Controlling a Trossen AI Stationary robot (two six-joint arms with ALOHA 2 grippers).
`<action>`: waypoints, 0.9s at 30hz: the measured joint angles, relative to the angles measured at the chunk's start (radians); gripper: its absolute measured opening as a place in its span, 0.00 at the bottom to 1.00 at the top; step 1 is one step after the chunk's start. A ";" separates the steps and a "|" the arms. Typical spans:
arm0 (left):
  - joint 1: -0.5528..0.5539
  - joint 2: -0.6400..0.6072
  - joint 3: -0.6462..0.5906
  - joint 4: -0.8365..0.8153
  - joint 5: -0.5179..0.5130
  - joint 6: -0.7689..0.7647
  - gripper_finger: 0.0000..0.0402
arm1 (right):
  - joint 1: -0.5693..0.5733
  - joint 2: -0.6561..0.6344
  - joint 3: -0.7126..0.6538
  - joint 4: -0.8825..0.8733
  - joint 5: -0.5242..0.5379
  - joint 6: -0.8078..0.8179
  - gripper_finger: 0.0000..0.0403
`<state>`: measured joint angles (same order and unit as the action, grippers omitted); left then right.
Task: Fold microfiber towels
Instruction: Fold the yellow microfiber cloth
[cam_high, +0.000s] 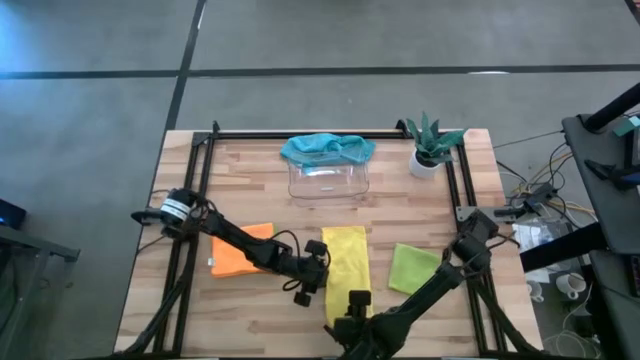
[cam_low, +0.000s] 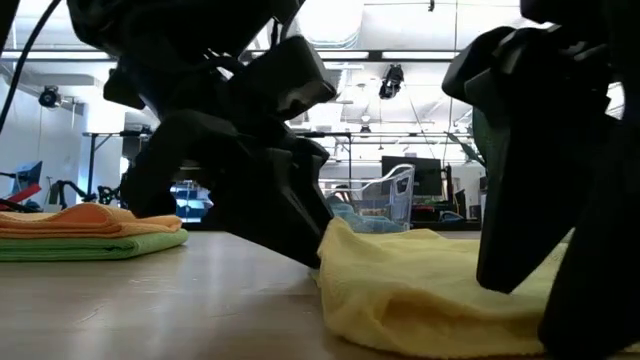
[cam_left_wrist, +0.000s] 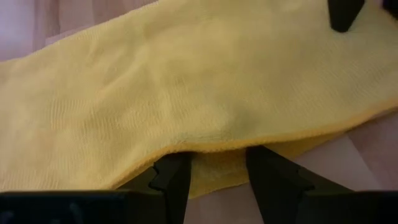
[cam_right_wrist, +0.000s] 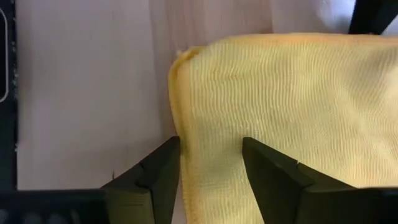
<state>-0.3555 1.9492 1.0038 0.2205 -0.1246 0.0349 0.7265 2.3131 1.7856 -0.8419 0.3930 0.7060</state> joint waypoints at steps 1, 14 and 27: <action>-0.003 0.000 0.000 0.000 0.000 0.000 0.35 | 0.000 0.000 0.009 -0.011 0.000 -0.003 0.42; -0.006 -0.006 0.002 -0.023 -0.008 0.002 0.35 | -0.003 -0.006 -0.017 0.010 -0.109 -0.085 0.33; -0.005 -0.238 0.004 -0.383 -0.019 -0.006 0.35 | -0.018 -0.006 -0.019 0.013 -0.179 -0.118 0.03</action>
<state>-0.3607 1.7112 1.0073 -0.1621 -0.1436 0.0289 0.7086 2.3066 1.7669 -0.8289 0.2137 0.5880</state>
